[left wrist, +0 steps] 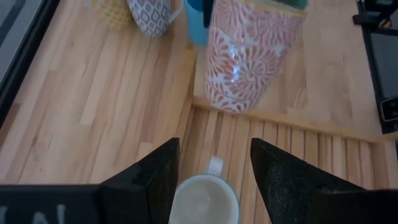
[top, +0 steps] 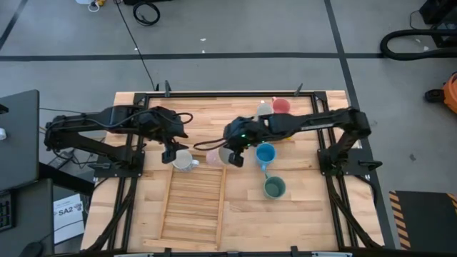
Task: Place coffee mugs
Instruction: Put the orange and white mug on the shelf aligned with the blue and white mug
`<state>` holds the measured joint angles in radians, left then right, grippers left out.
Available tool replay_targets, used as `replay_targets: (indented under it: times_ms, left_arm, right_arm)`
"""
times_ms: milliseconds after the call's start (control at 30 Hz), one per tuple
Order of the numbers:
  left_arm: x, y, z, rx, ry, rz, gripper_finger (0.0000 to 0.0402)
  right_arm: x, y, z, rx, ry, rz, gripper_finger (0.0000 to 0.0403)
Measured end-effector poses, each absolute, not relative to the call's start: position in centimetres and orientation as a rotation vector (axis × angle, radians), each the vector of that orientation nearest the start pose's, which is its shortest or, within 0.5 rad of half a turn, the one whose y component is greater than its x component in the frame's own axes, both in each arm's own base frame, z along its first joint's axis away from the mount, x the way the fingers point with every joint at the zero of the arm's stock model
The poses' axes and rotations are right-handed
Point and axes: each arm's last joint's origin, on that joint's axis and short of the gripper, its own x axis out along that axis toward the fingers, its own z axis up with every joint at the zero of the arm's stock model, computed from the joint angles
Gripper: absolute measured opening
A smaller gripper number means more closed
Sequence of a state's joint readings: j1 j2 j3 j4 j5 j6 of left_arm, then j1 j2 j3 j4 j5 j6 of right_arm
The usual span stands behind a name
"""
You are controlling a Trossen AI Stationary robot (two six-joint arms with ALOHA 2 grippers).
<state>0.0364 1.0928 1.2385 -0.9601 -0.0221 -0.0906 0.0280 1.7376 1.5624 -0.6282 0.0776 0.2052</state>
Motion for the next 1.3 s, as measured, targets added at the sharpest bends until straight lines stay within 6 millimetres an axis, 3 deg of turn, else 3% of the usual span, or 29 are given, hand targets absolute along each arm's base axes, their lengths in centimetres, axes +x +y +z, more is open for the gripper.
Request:
replay_targets:
  times_ms: [333,633,1300]
  left_arm:
    - [18.9,0.8,36.6,-0.081,0.807,0.113,0.0204]
    - [18.9,0.8,36.6,-0.081,0.806,0.113,0.0204]
    - [18.9,0.8,36.6,-0.084,0.806,0.114,0.0204]
  right_arm:
    - [41.7,0.9,29.2,0.085,0.829,-0.102,0.0029]
    - [42.4,1.0,27.3,0.078,0.888,-0.106,0.0030]
    - [42.8,1.0,25.6,0.103,0.907,-0.129,0.0030]
